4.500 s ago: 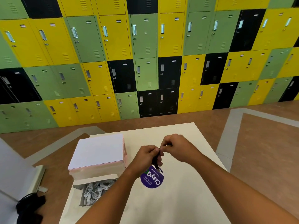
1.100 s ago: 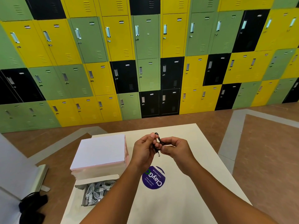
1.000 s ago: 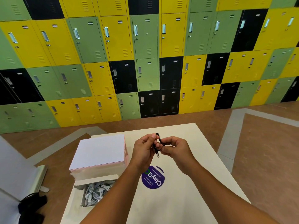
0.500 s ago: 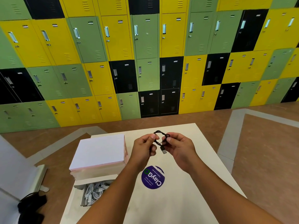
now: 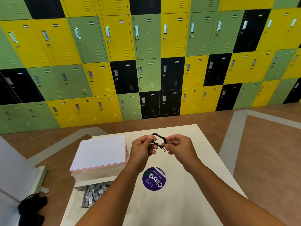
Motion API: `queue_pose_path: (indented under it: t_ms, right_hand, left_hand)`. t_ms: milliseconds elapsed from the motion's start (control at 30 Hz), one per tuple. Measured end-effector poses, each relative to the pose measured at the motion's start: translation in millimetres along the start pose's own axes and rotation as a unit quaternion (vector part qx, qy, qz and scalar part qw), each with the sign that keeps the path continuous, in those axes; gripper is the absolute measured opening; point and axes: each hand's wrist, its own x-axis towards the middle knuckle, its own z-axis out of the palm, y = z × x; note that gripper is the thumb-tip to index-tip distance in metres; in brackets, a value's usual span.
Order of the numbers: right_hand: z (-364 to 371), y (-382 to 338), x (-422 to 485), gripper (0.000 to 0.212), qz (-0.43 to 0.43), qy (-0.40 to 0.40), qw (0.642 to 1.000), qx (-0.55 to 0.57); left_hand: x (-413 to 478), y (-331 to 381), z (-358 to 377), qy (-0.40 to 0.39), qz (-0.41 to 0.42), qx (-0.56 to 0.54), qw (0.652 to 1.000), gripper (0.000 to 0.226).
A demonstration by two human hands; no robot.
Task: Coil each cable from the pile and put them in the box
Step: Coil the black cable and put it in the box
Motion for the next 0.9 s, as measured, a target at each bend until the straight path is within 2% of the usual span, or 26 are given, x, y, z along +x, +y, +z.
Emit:
queue_pose_path:
  t_ms: [167,267,433,700,800,900]
  right_hand:
    - [-2,4,1,0.022,-0.032,-0.031,0.997,-0.058]
    - [-3,6,1,0.026,-0.052,-0.021,0.996,-0.068]
    - [-5,9,2,0.029,-0.041,0.006,0.999,0.016]
    - [-9,16,4,0.029,-0.005,0.003,0.995,0.102]
    - [-14,17,2,0.029,-0.009,-0.019,0.997,0.076]
    - [-18,15,2,0.027,-0.02,-0.053,0.998,0.015]
  left_hand:
    - [1,-4,-5,0.017,-0.03,-0.079,0.996,0.024]
    - [1,-6,-4,0.016,-0.044,-0.112,0.993,0.022]
    - [0,-6,-5,0.021,-0.002,0.051,0.998,0.023]
    - [3,-14,-6,0.012,0.018,0.122,0.992,0.013]
    - [3,-16,-5,0.011,0.022,0.153,0.988,0.016]
    - [3,-16,-7,-0.009,0.039,0.194,0.98,0.039]
